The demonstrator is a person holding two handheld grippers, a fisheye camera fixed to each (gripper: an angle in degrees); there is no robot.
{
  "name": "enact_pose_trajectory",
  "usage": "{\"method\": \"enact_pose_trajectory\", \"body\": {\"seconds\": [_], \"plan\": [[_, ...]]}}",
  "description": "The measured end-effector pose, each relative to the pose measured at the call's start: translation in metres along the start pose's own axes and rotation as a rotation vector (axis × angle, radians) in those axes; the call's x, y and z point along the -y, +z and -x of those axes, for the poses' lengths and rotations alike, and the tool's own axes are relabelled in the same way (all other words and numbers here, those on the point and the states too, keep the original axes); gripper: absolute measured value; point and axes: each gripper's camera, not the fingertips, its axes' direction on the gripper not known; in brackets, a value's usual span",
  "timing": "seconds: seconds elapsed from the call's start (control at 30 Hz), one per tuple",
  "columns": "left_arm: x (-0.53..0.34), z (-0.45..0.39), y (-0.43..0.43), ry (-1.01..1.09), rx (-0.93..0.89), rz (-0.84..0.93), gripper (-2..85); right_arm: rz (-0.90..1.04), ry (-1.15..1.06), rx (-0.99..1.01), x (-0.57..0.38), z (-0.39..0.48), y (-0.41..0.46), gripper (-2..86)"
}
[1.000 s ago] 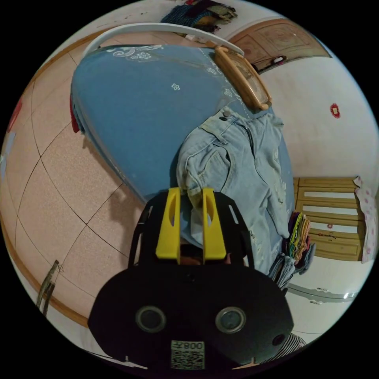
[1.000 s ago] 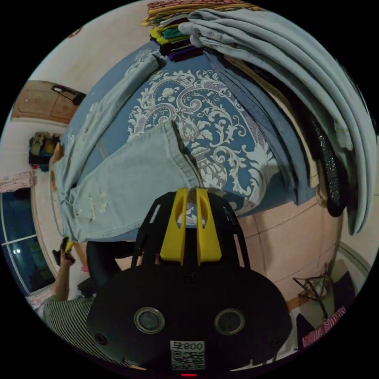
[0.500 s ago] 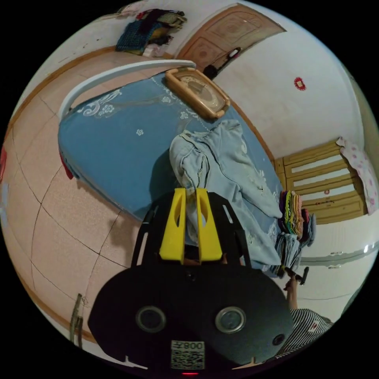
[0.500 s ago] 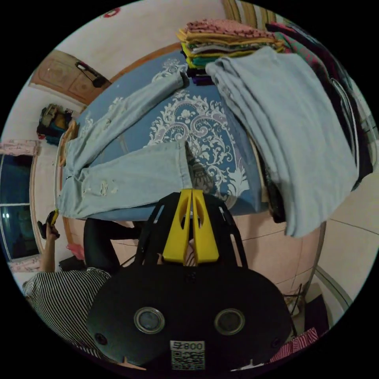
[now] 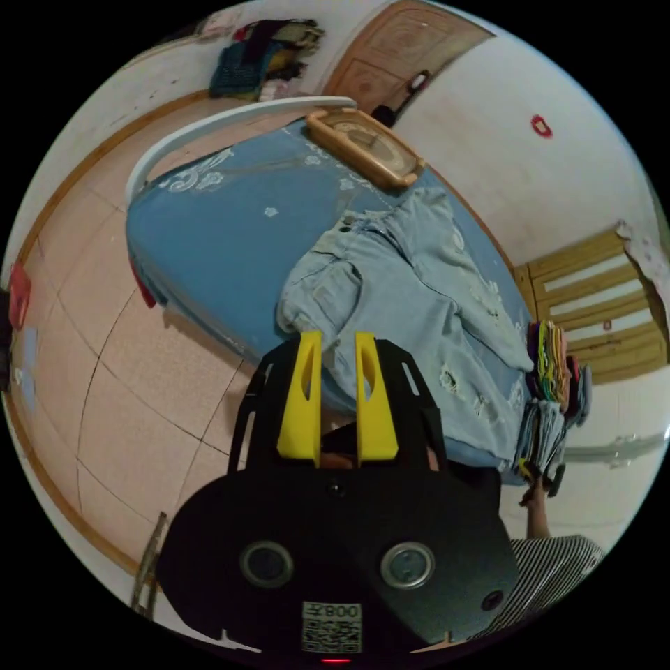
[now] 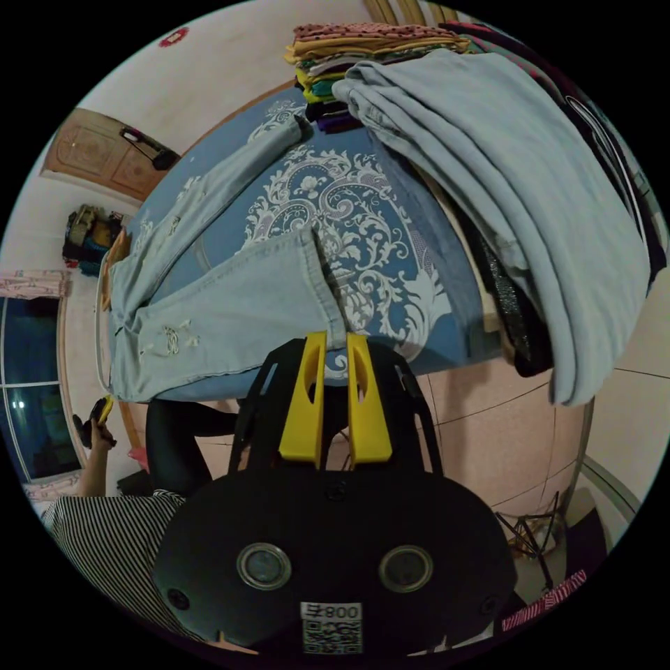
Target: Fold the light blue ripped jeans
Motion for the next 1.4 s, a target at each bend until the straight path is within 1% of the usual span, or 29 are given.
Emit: {"method": "enact_pose_trajectory", "body": {"seconds": [0.07, 0.1, 0.17, 0.2, 0.27, 0.3, 0.37, 0.43, 0.5, 0.57, 0.63, 0.67, 0.73, 0.77, 0.9, 0.97, 1.07, 1.13, 1.17, 1.23, 1.27, 1.3, 1.37, 1.4], "plan": [[-0.003, -0.036, 0.038, 0.155, -0.031, 0.028, 9.1, 0.005, 0.004, 0.012, 0.005, -0.003, 0.003, 7.7], [-0.004, -0.048, 0.050, 0.198, -0.050, 0.046, 9.3, 0.011, 0.007, 0.011, 0.008, -0.004, 0.005, 8.0], [-0.006, -0.104, 0.107, 0.391, -0.118, 0.127, 10.1, 0.033, 0.009, 0.006, 0.013, -0.006, 0.009, 8.4], [-0.006, -0.119, 0.123, 0.439, -0.135, 0.146, 10.2, 0.048, 0.012, 0.000, 0.016, -0.006, 0.011, 8.8], [-0.008, -0.182, 0.185, 0.601, -0.211, 0.221, 10.6, 0.062, 0.015, 0.003, 0.020, -0.006, 0.015, 8.9], [-0.009, -0.197, 0.201, 0.635, -0.224, 0.236, 10.6, 0.074, 0.018, -0.003, 0.022, -0.006, 0.018, 8.9], [-0.009, -0.254, 0.261, 0.744, -0.259, 0.287, 10.8, 0.088, 0.025, -0.017, 0.025, -0.005, 0.022, 8.8], [-0.009, -0.292, 0.307, 0.812, -0.259, 0.334, 10.9, 0.071, 0.038, -0.047, 0.028, -0.002, 0.019, 8.4], [-0.010, -0.325, 0.350, 0.885, -0.222, 0.376, 10.9, 0.069, 0.019, -0.073, 0.030, 0.002, 0.016, 8.1], [-0.017, -0.359, 0.407, 0.987, -0.119, 0.457, 10.6, 0.075, 0.002, -0.089, 0.034, 0.005, 0.013, 7.7], [-0.026, -0.377, 0.449, 1.066, -0.028, 0.538, 9.5, 0.092, -0.021, -0.086, 0.040, 0.008, 0.007, 6.9], [-0.030, -0.384, 0.465, 1.099, 0.080, 0.487, 8.1, 0.096, -0.026, -0.086, 0.041, 0.008, 0.006, 6.7], [-0.034, -0.392, 0.487, 1.159, 0.094, 0.506, 5.8, 0.116, -0.053, -0.075, 0.048, 0.011, -0.001, 5.8], [-0.034, -0.395, 0.499, 1.175, 0.081, 0.524, 4.1, 0.118, -0.057, -0.069, 0.049, 0.012, -0.003, 5.5], [-0.031, -0.402, 0.524, 1.169, 0.025, 0.487, 2.0, 0.081, -0.103, -0.043, 0.058, 0.021, -0.033, 3.9], [-0.027, -0.409, 0.532, 1.157, -0.069, 0.443, 1.5, 0.044, -0.132, -0.031, 0.060, 0.027, -0.055, 3.5], [-0.026, -0.425, 0.546, 1.176, -0.172, 0.387, 1.6, -0.011, -0.161, -0.099, 0.058, 0.033, -0.093, 3.3], [-0.030, -0.435, 0.569, 1.193, -0.123, 0.367, 1.9, -0.034, -0.144, -0.099, 0.060, 0.028, -0.109, 3.5], [-0.033, -0.440, 0.591, 1.206, -0.071, 0.393, 2.3, -0.013, -0.136, -0.079, 0.062, 0.026, -0.107, 3.6], [-0.032, -0.440, 0.621, 1.191, -0.026, 0.457, 3.2, 0.072, -0.089, -0.064, 0.074, 0.019, -0.086, 4.4], [-0.026, -0.437, 0.629, 1.142, -0.019, 0.437, 3.9, 0.092, -0.070, -0.067, 0.076, 0.018, -0.081, 4.5], [-0.022, -0.435, 0.631, 1.127, -0.032, 0.420, 4.6, 0.070, -0.034, -0.073, 0.078, 0.018, -0.081, 4.3], [-0.005, -0.427, 0.632, 1.126, -0.135, 0.366, 7.3, -0.016, -0.016, -0.119, 0.078, 0.026, -0.092, 3.3], [0.001, -0.426, 0.634, 1.120, -0.137, 0.350, 8.0, -0.047, -0.008, -0.146, 0.080, 0.031, -0.098, 3.0]]}}
